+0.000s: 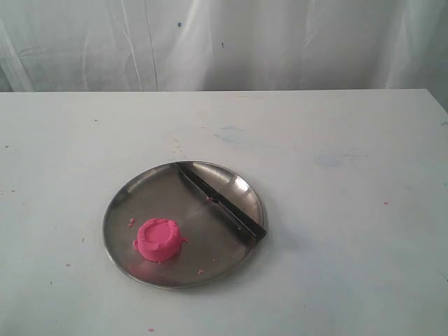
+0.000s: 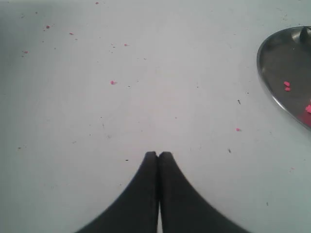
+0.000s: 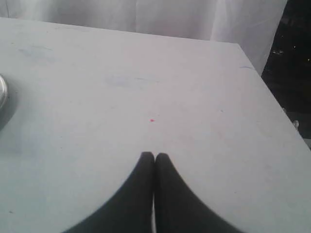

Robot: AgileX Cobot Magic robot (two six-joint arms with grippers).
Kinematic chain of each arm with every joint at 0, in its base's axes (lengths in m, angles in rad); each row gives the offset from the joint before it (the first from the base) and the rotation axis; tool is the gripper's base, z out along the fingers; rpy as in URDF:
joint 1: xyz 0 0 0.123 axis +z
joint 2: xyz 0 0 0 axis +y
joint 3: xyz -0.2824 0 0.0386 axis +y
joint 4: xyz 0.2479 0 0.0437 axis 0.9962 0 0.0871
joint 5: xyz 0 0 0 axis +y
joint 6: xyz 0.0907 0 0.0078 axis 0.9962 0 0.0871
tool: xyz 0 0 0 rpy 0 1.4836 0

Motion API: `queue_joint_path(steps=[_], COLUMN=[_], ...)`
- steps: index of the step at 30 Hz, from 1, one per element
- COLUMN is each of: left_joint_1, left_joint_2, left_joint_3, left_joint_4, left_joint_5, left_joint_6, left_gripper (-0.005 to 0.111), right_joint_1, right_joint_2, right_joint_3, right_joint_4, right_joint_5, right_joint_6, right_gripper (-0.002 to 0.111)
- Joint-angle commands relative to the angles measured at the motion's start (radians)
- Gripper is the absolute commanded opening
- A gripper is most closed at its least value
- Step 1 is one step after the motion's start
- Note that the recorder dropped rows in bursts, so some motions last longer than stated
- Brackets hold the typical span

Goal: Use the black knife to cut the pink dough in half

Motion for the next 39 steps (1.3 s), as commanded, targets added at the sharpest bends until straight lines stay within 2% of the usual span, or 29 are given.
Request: queue_joint_path(steps=[1, 7, 9, 12, 14, 15, 16, 17, 18, 19, 21, 23, 26, 29, 32, 36, 39], left_joint_1=[0.002, 0.002, 0.002, 0.002, 0.002, 0.002, 0.002, 0.002, 0.002, 0.002, 0.002, 0.002, 0.002, 0.002, 0.002, 0.002, 0.002], left_joint_2=[-0.005, -0.005, -0.005, -0.005, -0.005, -0.005, -0.005, -0.005, -0.005, -0.005, -0.005, -0.005, -0.005, -0.005, -0.005, -0.005, -0.005], left_joint_3=[0.004, 0.004, 0.004, 0.004, 0.004, 0.004, 0.004, 0.004, 0.004, 0.004, 0.004, 0.004, 0.004, 0.004, 0.004, 0.004, 0.004], left_joint_4=[-0.006, -0.006, -0.006, -0.006, -0.006, -0.006, -0.006, -0.006, -0.006, -0.006, -0.006, -0.006, -0.006, -0.006, -0.006, -0.006, -0.006], left_joint_5=[0.010, 0.010, 0.010, 0.010, 0.010, 0.010, 0.010, 0.010, 0.010, 0.010, 0.010, 0.010, 0.010, 0.010, 0.008, 0.008, 0.008], left_joint_6=[-0.006, -0.006, -0.006, -0.006, -0.006, -0.006, -0.006, -0.006, -0.006, -0.006, -0.006, -0.006, -0.006, -0.006, -0.006, -0.006, -0.006], left_gripper=[0.000, 0.000, 0.000, 0.000, 0.000, 0.000, 0.000, 0.000, 0.000, 0.000, 0.000, 0.000, 0.000, 0.000, 0.000, 0.000, 0.000], right_joint_1=[0.001, 0.001, 0.001, 0.001, 0.001, 0.001, 0.001, 0.001, 0.001, 0.001, 0.001, 0.001, 0.001, 0.001, 0.030, 0.092, 0.111], right_joint_2=[-0.005, -0.005, -0.005, -0.005, -0.005, -0.005, -0.005, -0.005, -0.005, -0.005, -0.005, 0.007, 0.105, 0.276, 0.378, 0.446, 0.457], right_joint_3=[0.005, 0.005, 0.005, 0.005, 0.005, 0.005, 0.005, -0.001, -0.022, -0.086, -0.225, -0.365, -0.531, -0.523, -0.515, -0.517, -0.517], right_joint_4=[-0.023, -0.025, -0.083, -0.135, -0.126, -0.085, -0.050, 0.009, 0.065, 0.196, 0.304, 0.287, 0.176, 0.176, 0.176, 0.184, 0.192], right_joint_5=[-0.015, -0.114, -0.154, -0.339, -0.542, -0.725, -0.894, -1.190, -1.395, -1.531, -1.474, -1.230, -0.680, -0.437, -0.435, -0.660, -0.648], right_joint_6=[-0.060, -0.096, -0.172, -0.253, -0.251, -0.212, -0.100, 0.135, 0.232, 0.275, 0.274, 0.198, -0.251, -0.598, -0.700, -0.637, -0.576], right_gripper=[0.000, 0.000, 0.000, 0.000, 0.000, 0.000, 0.000, 0.000, 0.000, 0.000, 0.000, 0.000, 0.000, 0.000, 0.000, 0.000, 0.000])
